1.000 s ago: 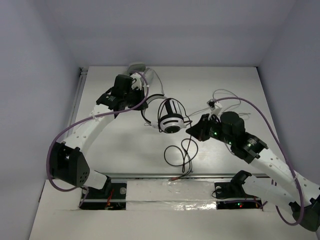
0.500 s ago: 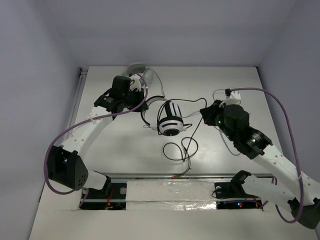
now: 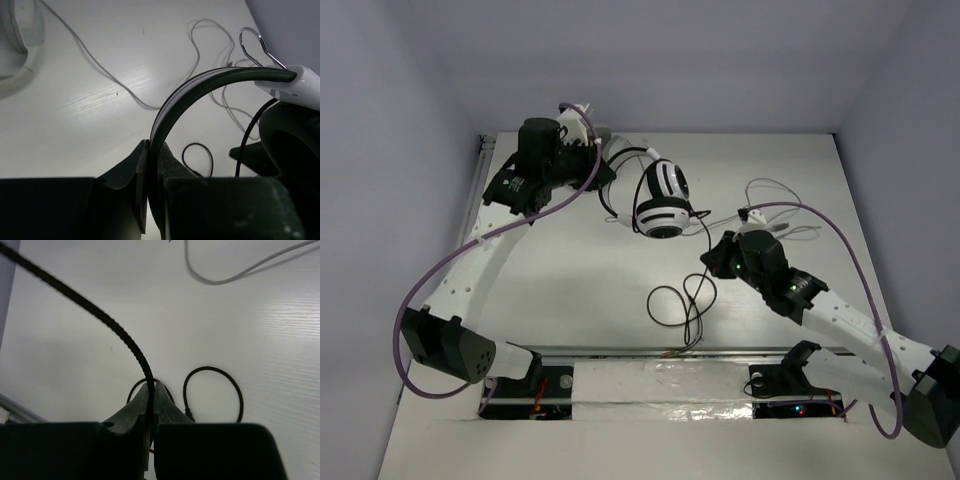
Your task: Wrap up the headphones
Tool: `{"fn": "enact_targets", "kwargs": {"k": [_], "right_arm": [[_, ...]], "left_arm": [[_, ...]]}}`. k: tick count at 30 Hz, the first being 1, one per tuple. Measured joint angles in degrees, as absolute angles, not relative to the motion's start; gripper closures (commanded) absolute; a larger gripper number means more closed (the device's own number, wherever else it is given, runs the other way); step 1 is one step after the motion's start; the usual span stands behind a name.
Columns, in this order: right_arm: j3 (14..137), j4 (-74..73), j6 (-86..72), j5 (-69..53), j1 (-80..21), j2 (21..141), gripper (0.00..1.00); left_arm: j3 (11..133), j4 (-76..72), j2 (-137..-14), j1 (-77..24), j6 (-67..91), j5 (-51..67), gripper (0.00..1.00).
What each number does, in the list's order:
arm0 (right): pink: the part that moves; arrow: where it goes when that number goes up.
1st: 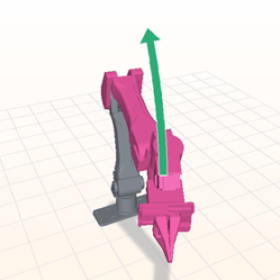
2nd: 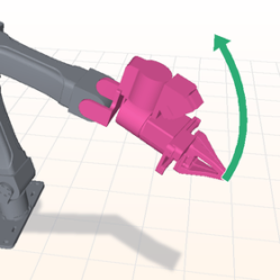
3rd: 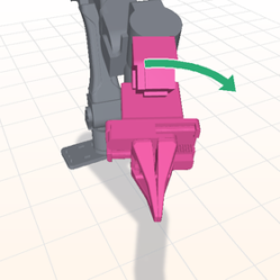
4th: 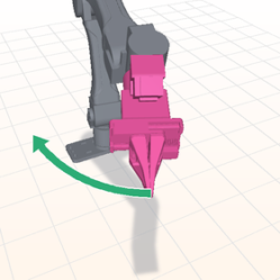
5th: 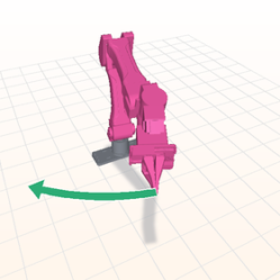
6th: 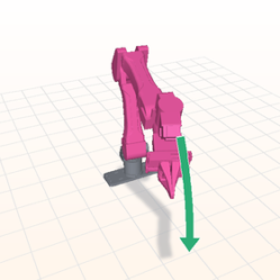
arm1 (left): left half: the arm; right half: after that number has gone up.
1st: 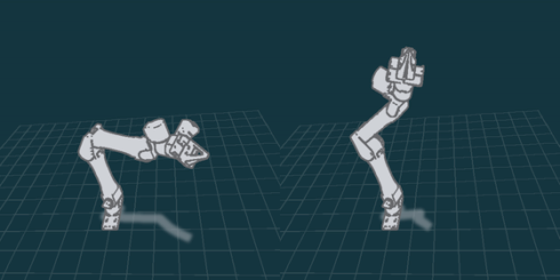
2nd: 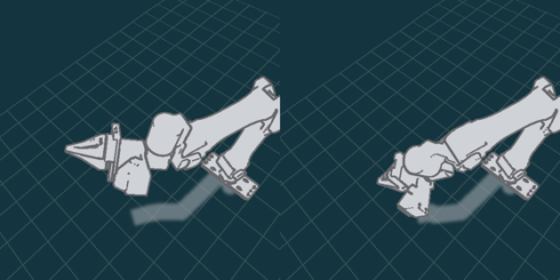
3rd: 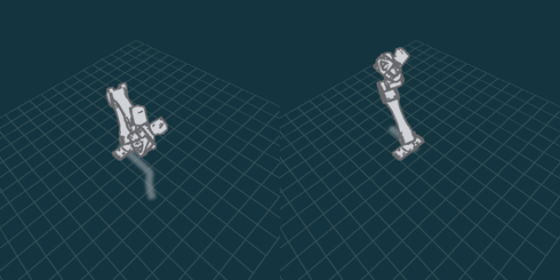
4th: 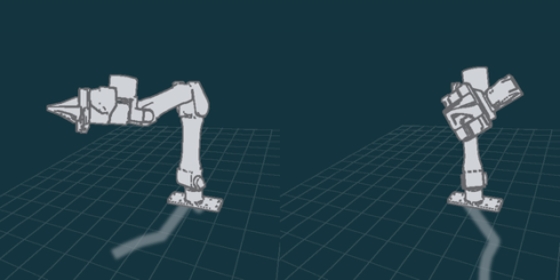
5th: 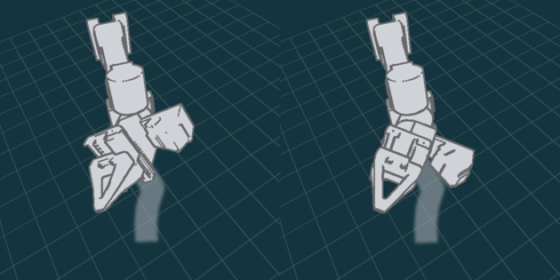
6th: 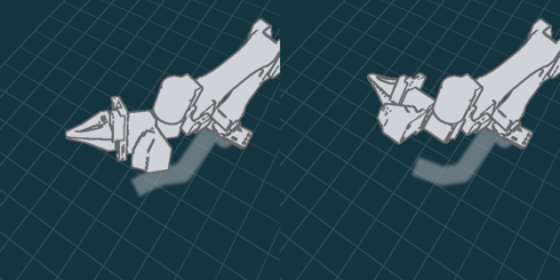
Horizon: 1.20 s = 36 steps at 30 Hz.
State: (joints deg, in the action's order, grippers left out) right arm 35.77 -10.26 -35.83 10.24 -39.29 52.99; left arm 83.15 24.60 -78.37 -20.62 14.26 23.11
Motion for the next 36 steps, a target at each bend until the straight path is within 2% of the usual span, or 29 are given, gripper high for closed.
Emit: {"fn": "enact_targets", "kwargs": {"k": [5,11,18,23,26,28,29,32,36], "right_arm": [[33.8,-2.4,-36.5,4.4,-39.3,58.4,1.0],[32.9,4.8,-36.9,-0.7,-39.3,61.4,1.0],[32.8,12.6,-37.4,-3.7,-39.3,64.2,0.96],[32.8,17.5,-38.0,-5.7,-40.0,67.6,0.93],[32.7,20.7,-38.7,-6.9,-42.0,69.1,0.87],[31.8,25.0,-39.2,-8.3,-44.1,69.9,0.77],[31.0,27.6,-39.6,-9.2,-45.2,70.3,0.69],[28.7,34.6,-41.0,-11.7,-47.2,72.5,0.56],[28.0,42.1,-42.5,-13.8,-48.8,77.6,0.51]], "left_arm": [[90.9,25.0,-79.5,-20.4,14.9,24.4,1.0],[92.1,24.7,-81.5,-20.0,17.4,27.9,1.0],[87.4,18.2,-82.1,-19.4,24.1,29.9,1.0],[82.5,12.7,-82.0,-19.4,29.9,27.2,1.0],[78.7,8.8,-81.6,-19.4,34.1,23.7,1.0],[76.8,7.0,-81.4,-19.4,36.3,21.6,1.0],[76.1,6.3,-81.4,-19.4,37.1,21.0,1.0],[74.6,4.5,-81.4,-19.4,39.9,19.0,1.0],[74.6,3.9,-80.6,-19.5,41.3,17.8,1.0]]}}
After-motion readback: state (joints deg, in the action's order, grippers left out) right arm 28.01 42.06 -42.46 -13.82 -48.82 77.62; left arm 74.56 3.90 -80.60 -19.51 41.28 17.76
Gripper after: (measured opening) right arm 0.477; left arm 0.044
